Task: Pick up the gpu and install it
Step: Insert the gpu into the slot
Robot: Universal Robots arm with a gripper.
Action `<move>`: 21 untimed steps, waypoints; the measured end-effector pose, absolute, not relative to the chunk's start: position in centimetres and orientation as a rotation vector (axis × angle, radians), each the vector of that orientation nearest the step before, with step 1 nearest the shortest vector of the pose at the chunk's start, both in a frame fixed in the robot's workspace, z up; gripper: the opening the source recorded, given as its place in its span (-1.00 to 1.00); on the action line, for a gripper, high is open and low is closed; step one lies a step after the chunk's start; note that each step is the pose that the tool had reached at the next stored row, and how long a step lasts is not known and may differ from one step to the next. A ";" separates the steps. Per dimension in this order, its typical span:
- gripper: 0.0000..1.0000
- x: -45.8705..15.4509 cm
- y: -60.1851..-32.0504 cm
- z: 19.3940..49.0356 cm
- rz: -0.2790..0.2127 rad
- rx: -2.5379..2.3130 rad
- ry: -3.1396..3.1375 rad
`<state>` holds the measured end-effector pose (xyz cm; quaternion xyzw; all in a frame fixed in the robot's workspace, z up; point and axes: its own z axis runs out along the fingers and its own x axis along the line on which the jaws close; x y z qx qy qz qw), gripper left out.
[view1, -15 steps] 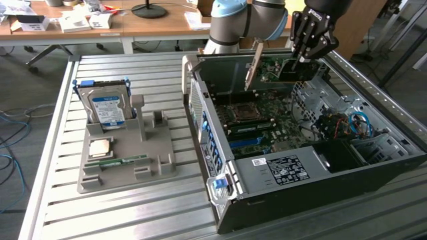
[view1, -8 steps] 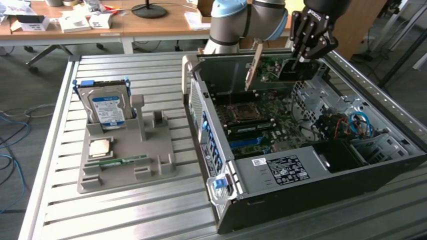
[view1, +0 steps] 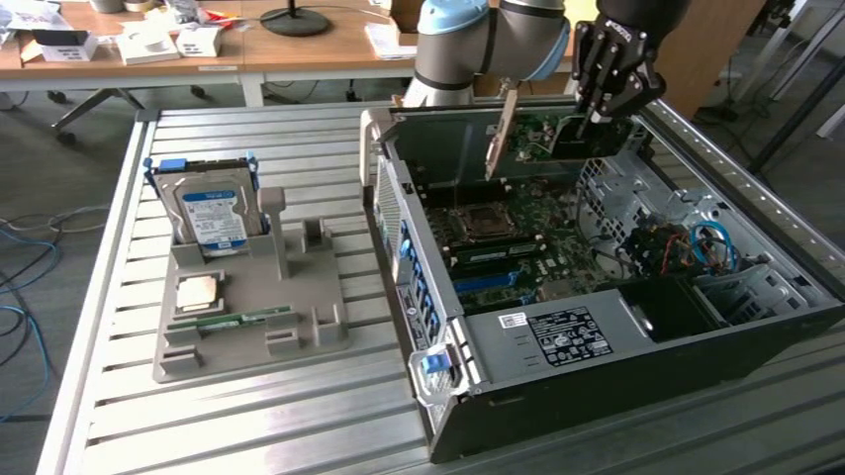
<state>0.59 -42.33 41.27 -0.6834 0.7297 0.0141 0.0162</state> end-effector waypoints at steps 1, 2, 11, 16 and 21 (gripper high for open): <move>-0.47 0.6 -42.3 41.3 0.043 -2.125 2.269; -0.47 0.6 -42.3 41.3 0.043 -2.125 2.269; -0.47 0.4 -42.7 41.3 0.043 -2.125 2.269; -0.47 0.4 -42.9 41.3 0.043 -2.125 2.269; -0.47 0.4 -42.9 40.9 0.043 -2.125 2.269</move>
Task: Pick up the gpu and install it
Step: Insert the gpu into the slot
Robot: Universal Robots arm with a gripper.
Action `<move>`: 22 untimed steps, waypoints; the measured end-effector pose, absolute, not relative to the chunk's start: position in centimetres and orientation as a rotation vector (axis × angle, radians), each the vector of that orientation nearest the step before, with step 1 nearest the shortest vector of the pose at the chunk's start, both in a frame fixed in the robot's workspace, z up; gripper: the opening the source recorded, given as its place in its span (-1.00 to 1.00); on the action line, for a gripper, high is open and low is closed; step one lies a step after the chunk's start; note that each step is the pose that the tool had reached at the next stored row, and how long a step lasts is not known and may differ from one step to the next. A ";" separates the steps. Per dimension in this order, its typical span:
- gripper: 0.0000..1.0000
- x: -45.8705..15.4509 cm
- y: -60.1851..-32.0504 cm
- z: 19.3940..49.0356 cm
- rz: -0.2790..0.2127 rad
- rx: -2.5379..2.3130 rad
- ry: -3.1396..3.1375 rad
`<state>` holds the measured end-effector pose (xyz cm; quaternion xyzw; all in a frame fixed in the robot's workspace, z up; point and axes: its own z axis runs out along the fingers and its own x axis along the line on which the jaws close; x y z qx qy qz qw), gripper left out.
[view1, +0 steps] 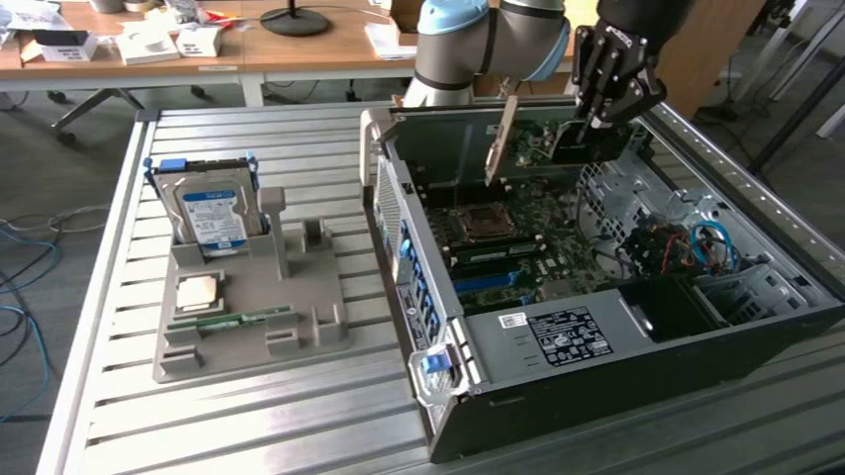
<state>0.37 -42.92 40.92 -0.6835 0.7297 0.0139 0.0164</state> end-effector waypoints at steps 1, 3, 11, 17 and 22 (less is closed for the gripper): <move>-0.47 0.4 -42.9 40.8 0.043 -2.125 2.269; -0.47 0.4 -42.9 40.6 0.043 -2.125 2.269; -0.47 0.3 -42.9 40.0 0.043 -2.125 2.269; -0.47 0.3 -43.0 39.9 0.043 -2.125 2.269; -0.47 0.2 -43.0 39.9 0.043 -2.125 2.269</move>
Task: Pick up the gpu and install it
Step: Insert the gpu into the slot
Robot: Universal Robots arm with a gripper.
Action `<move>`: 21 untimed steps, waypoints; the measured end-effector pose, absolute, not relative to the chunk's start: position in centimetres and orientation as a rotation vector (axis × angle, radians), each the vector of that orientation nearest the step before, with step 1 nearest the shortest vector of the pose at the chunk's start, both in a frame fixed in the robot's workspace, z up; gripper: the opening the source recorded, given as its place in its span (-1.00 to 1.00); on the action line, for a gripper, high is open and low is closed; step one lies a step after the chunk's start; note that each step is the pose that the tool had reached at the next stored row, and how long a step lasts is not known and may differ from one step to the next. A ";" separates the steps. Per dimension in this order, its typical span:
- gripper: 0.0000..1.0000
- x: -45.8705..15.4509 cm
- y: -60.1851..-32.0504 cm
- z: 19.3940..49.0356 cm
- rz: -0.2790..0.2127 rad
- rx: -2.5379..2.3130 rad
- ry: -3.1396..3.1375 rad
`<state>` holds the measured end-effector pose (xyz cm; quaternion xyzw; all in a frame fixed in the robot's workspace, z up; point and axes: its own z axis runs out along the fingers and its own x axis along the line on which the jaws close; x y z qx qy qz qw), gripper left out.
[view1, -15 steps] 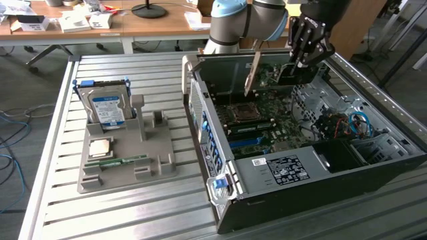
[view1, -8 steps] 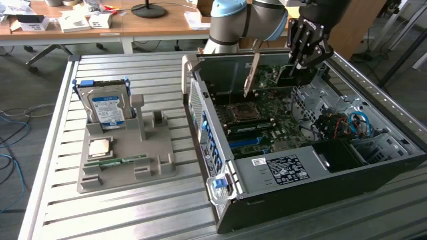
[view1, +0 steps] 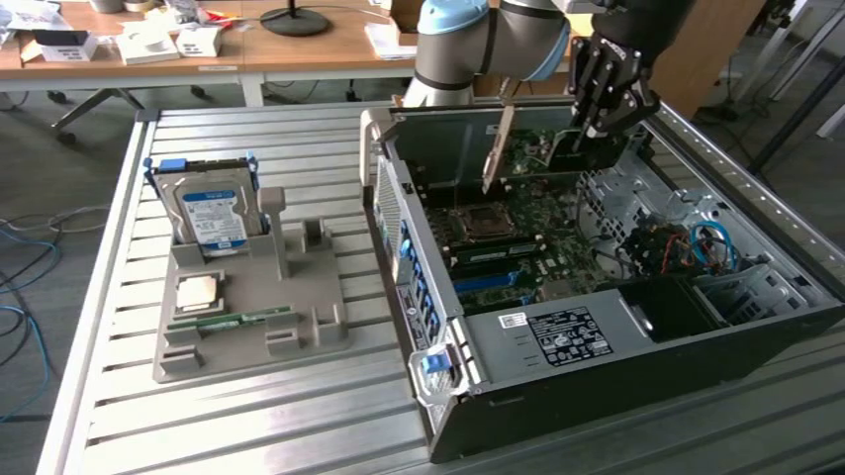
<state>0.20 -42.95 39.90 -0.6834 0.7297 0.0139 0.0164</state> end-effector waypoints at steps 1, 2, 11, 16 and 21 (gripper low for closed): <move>-0.47 0.1 -43.0 39.9 0.043 -2.125 2.269; -0.47 -0.1 -42.9 39.9 0.043 -2.125 2.269; -0.47 -0.8 -43.0 39.9 0.043 -2.125 2.269; -0.47 -0.8 -43.3 39.9 0.043 -2.125 2.269; -0.47 -0.8 -43.9 39.9 0.043 -2.125 2.269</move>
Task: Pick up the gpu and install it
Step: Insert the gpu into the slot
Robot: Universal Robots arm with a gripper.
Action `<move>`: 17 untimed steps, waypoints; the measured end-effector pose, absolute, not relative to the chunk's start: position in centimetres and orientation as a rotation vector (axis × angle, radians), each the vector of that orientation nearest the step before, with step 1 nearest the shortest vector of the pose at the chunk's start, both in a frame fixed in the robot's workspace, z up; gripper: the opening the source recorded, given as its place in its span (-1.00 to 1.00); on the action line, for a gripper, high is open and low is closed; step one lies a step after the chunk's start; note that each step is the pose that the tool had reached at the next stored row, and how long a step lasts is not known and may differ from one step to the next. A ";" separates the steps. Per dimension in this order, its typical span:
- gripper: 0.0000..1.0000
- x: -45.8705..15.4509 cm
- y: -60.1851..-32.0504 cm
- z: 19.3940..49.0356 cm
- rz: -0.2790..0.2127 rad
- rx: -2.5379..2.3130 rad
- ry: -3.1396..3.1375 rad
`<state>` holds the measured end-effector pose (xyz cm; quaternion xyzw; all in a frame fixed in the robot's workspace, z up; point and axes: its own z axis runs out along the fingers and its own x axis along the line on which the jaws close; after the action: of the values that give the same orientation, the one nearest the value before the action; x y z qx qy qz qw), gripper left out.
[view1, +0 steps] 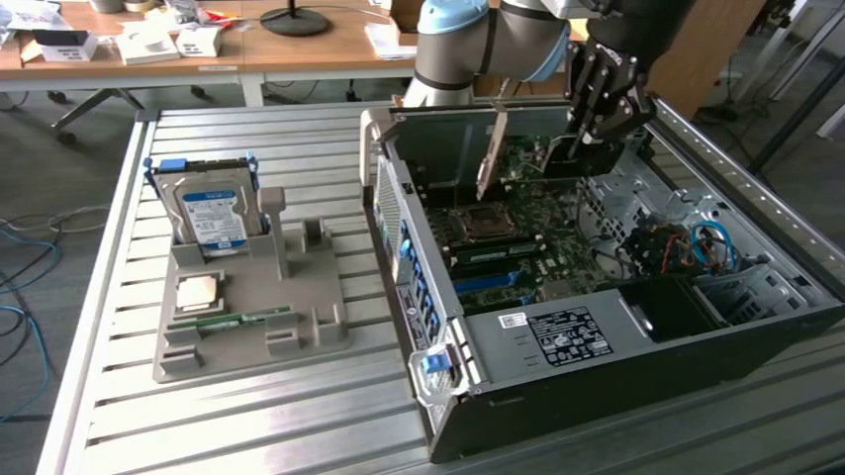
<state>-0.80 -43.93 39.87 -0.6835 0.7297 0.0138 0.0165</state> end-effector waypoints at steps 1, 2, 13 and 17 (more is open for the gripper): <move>-0.47 -0.8 -44.1 39.9 0.043 -2.125 2.269; -0.47 -0.8 -44.2 39.9 0.043 -2.125 2.269; -0.47 -0.8 -45.1 39.9 0.043 -2.125 2.269; -0.47 -1.1 -45.1 39.9 0.043 -2.125 2.269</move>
<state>-1.11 -45.13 39.86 -0.6834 0.7297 0.0138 0.0165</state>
